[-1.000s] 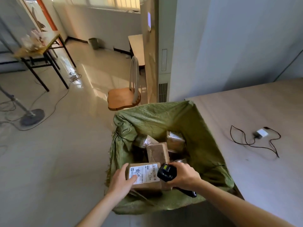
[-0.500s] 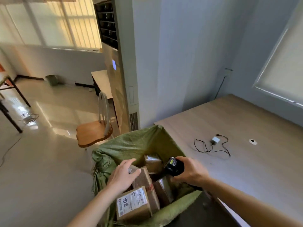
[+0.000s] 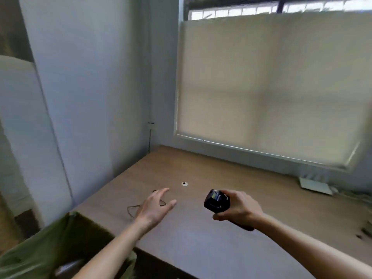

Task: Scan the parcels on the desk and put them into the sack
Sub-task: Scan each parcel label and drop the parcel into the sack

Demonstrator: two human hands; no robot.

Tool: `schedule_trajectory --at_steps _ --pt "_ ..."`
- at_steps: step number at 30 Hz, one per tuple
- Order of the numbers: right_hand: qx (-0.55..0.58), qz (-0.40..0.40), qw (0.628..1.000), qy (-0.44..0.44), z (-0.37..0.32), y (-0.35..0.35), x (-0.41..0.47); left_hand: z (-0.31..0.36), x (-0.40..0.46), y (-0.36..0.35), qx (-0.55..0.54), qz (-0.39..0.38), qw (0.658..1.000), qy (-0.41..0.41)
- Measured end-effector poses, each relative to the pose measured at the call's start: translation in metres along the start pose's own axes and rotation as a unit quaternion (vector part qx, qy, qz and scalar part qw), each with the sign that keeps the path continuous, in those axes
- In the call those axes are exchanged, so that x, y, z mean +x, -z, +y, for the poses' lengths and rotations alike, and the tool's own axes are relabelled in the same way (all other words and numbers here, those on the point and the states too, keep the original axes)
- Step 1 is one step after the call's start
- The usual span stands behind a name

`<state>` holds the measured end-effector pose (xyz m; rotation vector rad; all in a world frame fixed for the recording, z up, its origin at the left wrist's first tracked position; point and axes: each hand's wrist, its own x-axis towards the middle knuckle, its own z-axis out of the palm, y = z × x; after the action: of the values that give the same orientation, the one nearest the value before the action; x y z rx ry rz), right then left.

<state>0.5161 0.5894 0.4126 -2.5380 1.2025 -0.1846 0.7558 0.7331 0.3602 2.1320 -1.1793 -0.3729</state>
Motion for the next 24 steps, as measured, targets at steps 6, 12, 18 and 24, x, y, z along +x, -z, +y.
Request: schedule_trajectory --at_steps 6,12,18,24 --pt "-0.006 0.045 0.986 -0.158 0.184 0.086 -0.084 0.174 0.02 -0.131 -0.036 -0.103 0.989 -0.099" --pt "-0.021 0.073 0.956 -0.282 0.36 0.143 -0.191 0.331 -0.005 -0.294 -0.037 -0.19 0.963 -0.185" --pt "-0.011 0.098 0.912 -0.398 0.497 0.178 -0.29 0.46 -0.047 -0.433 -0.044 -0.285 0.924 -0.252" --pt "0.032 0.118 0.864 -0.488 0.598 0.182 -0.348 0.553 -0.067 -0.541 -0.027 -0.359 0.882 -0.303"
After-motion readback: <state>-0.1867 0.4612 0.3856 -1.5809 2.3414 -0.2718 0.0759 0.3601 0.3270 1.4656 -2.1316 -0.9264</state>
